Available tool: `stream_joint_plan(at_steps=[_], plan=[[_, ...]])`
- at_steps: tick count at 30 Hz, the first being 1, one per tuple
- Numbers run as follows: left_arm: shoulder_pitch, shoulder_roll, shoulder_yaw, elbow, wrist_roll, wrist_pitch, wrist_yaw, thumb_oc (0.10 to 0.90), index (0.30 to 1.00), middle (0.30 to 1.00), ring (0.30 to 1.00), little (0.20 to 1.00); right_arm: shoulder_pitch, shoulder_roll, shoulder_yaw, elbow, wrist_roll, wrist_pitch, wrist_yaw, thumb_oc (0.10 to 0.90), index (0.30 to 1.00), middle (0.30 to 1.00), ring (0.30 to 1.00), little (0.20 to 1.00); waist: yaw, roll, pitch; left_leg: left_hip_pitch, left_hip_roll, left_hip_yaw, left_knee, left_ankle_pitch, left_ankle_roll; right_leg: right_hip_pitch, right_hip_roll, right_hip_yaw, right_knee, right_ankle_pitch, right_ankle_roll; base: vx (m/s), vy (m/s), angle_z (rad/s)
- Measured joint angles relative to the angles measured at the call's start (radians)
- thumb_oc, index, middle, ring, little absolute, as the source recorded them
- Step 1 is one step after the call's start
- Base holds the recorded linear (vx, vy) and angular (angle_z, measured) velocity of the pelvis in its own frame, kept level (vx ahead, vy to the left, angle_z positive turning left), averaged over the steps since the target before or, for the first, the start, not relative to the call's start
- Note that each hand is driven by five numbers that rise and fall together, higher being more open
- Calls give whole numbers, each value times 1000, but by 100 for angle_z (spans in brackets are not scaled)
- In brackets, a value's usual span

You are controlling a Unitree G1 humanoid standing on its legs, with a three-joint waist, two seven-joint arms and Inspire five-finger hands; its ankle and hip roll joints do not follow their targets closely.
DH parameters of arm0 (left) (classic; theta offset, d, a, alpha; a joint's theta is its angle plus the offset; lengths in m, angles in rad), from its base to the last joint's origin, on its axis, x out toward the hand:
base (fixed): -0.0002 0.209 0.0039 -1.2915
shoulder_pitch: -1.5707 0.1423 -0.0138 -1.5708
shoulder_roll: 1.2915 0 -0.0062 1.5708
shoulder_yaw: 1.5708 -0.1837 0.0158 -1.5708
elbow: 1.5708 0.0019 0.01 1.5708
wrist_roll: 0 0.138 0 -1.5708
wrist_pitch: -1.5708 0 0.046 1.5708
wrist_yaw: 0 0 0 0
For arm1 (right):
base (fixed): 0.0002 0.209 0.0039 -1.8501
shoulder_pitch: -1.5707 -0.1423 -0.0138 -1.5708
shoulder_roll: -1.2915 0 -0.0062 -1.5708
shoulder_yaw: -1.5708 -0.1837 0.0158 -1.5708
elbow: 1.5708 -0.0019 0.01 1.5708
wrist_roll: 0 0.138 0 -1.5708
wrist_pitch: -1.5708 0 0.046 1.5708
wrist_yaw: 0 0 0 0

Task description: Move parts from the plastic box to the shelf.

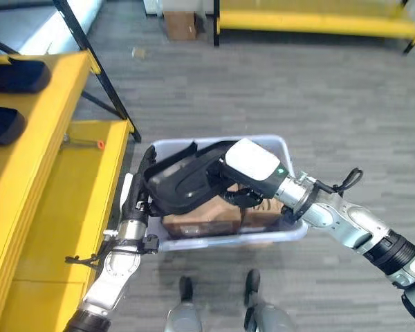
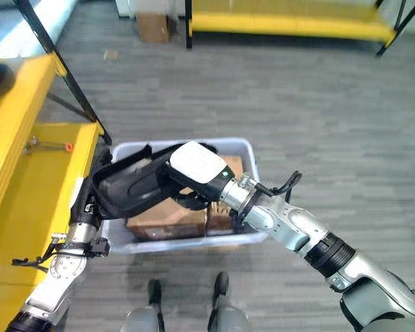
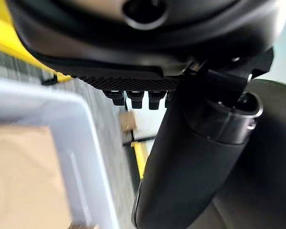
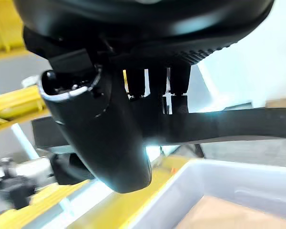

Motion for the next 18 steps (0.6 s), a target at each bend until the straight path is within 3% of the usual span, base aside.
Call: stream_joint_plan(at_steps=[2, 5, 6, 10, 16, 18], plan=[[34, 3, 36, 1, 42, 4, 6, 900, 1000, 1000, 1000, 1000, 0, -2, 1, -33, 133, 89, 117, 400, 300, 300, 300, 300, 4, -9, -32, 16, -1, 0, 0, -7, 0, 19, -1, -3, 0, -5, 5, 30, 71, 8], [38, 11, 73, -1, 171, 9, 11, 900, 1000, 1000, 1000, 1000, 0, -28, -5, -57, 297, 216, 290, 400, 300, 300, 300, 300, 12, -12, -34, 36, -3, -2, 0, -11, 2, 43, -4, -19, 0, -6, 7, 23, 40, 9], [30, 35, 94, -3, 253, 9, 10, 900, 1000, 1000, 1000, 1000, 0, -49, 3, -52, 349, 286, 394, 400, 300, 300, 300, 300, 14, -19, -39, 43, -7, -6, 0, -12, 3, 54, -9, -26, 0, -11, 13, 12, 53, 10], [21, 140, 142, -10, 393, -4, -3, 900, 1000, 1000, 1000, 1000, 1, -138, 29, -56, 415, 373, 554, 400, 300, 300, 300, 300, 15, -29, -47, 56, -7, -11, 0, -11, 2, 68, -10, -27, 0, -16, 19, 1, 13, 2], [22, 205, 209, -16, 433, -20, -8, 900, 1000, 1000, 1000, 1000, 7, -194, 20, -45, 450, 461, 592, 400, 300, 300, 300, 300, -2, -39, -93, 59, -4, -13, 0, -14, 2, 72, -8, -26, -1, -26, 27, 0, 0, 0], [28, 224, 221, -17, 473, -25, -24, 900, 1000, 1000, 1000, 1000, 75, -186, -54, -42, 447, 477, 608, 400, 300, 300, 300, 300, -1, -42, -97, 59, -4, -19, 0, -13, 2, 73, -8, -27, 0, -26, 28, 0, 0, 0]])
